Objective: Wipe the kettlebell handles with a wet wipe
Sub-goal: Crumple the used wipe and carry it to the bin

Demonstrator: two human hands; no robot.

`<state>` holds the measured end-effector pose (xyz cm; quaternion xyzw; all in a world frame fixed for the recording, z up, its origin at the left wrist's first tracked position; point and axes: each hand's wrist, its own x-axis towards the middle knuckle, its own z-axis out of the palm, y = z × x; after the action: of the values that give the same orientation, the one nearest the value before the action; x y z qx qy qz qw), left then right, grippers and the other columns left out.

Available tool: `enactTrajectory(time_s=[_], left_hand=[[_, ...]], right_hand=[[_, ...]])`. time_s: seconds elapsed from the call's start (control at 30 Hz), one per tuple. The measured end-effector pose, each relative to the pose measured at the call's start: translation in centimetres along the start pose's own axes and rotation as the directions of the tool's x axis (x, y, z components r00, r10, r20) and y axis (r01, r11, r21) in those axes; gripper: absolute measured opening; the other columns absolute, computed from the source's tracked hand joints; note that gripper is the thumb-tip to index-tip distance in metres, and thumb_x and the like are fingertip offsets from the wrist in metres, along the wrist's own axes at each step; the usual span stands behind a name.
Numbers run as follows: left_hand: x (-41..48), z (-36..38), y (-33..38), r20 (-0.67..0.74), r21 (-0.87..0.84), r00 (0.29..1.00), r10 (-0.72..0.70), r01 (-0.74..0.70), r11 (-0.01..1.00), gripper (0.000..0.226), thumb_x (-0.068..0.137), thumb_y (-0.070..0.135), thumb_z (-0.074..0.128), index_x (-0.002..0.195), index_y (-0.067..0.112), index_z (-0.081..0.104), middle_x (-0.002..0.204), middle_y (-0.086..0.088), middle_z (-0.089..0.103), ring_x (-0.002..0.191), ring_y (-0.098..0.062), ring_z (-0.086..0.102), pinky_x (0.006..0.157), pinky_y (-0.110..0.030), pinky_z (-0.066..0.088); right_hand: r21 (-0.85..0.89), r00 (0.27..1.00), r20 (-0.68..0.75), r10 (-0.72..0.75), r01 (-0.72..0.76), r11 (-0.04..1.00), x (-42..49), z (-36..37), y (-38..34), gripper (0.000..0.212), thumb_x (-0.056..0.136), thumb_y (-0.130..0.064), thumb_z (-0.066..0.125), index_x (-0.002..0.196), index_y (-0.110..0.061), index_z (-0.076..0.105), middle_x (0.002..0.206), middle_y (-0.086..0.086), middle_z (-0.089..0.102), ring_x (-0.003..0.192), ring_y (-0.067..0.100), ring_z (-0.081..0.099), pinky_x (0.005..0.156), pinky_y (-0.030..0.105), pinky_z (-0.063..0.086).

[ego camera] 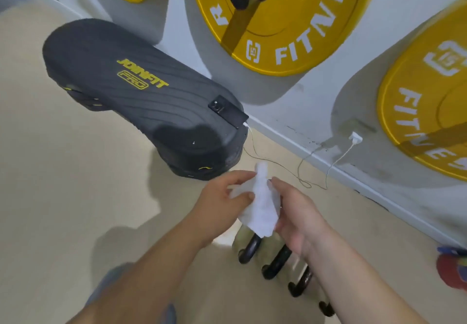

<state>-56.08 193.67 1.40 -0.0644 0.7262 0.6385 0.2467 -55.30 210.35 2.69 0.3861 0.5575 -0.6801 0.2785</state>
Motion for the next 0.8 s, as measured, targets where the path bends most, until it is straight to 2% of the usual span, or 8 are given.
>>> enactTrajectory(time_s=[0.1,0.17,0.23,0.33,0.47,0.63,0.73,0.8], left_hand=[[-4.6,-4.8,8.8,-0.048,0.039,0.998,0.041,-0.039,0.998,0.034,0.09,0.022,0.068,0.118,0.041,0.068,0.122,0.022,0.061,0.114,0.0,0.059,0.101,-0.032,0.051],[-8.1,-9.3,14.8,-0.026,0.117,0.995,0.095,-0.091,0.989,0.037,0.089,0.016,0.064,0.123,0.032,0.065,0.116,0.016,0.064,0.105,0.0,0.061,0.094,-0.03,0.052],[-11.7,-14.5,20.0,0.021,0.097,0.984,0.174,-0.176,0.98,0.048,0.085,0.0,0.056,0.127,0.022,0.06,0.107,0.004,0.068,0.093,-0.003,0.063,0.086,-0.028,0.051],[-17.2,-23.0,25.3,-0.052,-0.021,0.986,0.159,-0.16,0.987,0.066,0.081,-0.005,0.051,0.136,0.032,0.05,0.124,0.007,0.068,0.115,-0.009,0.066,0.1,-0.04,0.053],[-23.3,-33.7,28.4,-0.254,0.003,0.951,0.176,-0.181,0.983,0.032,0.093,0.011,0.05,0.119,0.029,0.05,0.109,0.001,0.073,0.1,-0.024,0.071,0.084,-0.058,0.056],[-28.1,-44.4,29.6,-0.585,0.028,0.803,0.113,-0.119,0.992,0.012,0.088,0.018,0.065,0.087,0.028,0.06,0.085,0.007,0.072,0.081,-0.015,0.07,0.075,-0.038,0.058],[-29.7,-49.1,29.2,-0.724,0.103,0.669,0.167,-0.134,0.986,0.015,0.08,0.015,0.07,0.078,0.027,0.062,0.089,0.008,0.062,0.083,-0.013,0.062,0.071,-0.029,0.052],[-30.6,-52.2,28.9,-0.769,0.13,0.614,0.177,-0.12,0.984,0.02,0.078,0.011,0.071,0.077,0.028,0.06,0.094,0.01,0.059,0.084,-0.011,0.062,0.072,-0.022,0.048]], right_hand=[[-0.065,0.992,0.123,0.02,-0.012,0.998,-6.8,5.6,-7.9,0.051,0.106,-0.048,0.04,0.107,-0.009,0.073,0.1,0.009,0.081,0.085,0.023,0.078,0.083,0.037,0.058],[-0.065,0.984,0.18,0.008,0.004,0.998,-11.4,11.1,-12.3,0.05,0.106,-0.053,0.039,0.092,-0.012,0.065,0.082,0.009,0.07,0.067,0.022,0.07,0.071,0.032,0.056],[-0.118,0.982,0.187,-0.008,0.03,0.993,-16.3,18.0,-15.9,0.045,0.1,-0.058,0.049,0.087,-0.018,0.066,0.087,0.01,0.069,0.076,0.024,0.069,0.082,0.036,0.054],[-0.2,0.976,0.211,-0.051,0.094,0.975,-22.6,28.6,-19.3,0.023,0.093,-0.049,0.063,0.093,-0.027,0.066,0.092,0.004,0.068,0.086,0.024,0.067,0.088,0.039,0.049],[-0.278,0.942,0.334,-0.018,0.117,0.953,-28.7,40.9,-20.3,0.014,0.088,-0.033,0.062,0.08,-0.026,0.053,0.074,0.003,0.053,0.071,0.024,0.051,0.063,0.033,0.036],[-0.3,0.917,0.399,-0.007,0.138,0.944,-31.4,52.5,-19.2,0.012,0.097,-0.014,0.059,0.109,-0.016,0.06,0.087,0.002,0.074,0.076,0.022,0.071,0.068,0.03,0.053],[-0.425,0.878,0.47,0.097,0.129,0.896,-32.4,58.8,-18.6,0.006,0.099,-0.025,0.058,0.097,-0.021,0.062,0.098,0.007,0.076,0.077,0.019,0.069,0.079,0.032,0.054],[-0.489,0.849,0.506,0.152,0.137,0.861,-32.9,62.8,-18.3,0.014,0.102,-0.026,0.053,0.101,-0.02,0.066,0.105,0.005,0.072,0.094,0.019,0.069,0.096,0.037,0.052]])
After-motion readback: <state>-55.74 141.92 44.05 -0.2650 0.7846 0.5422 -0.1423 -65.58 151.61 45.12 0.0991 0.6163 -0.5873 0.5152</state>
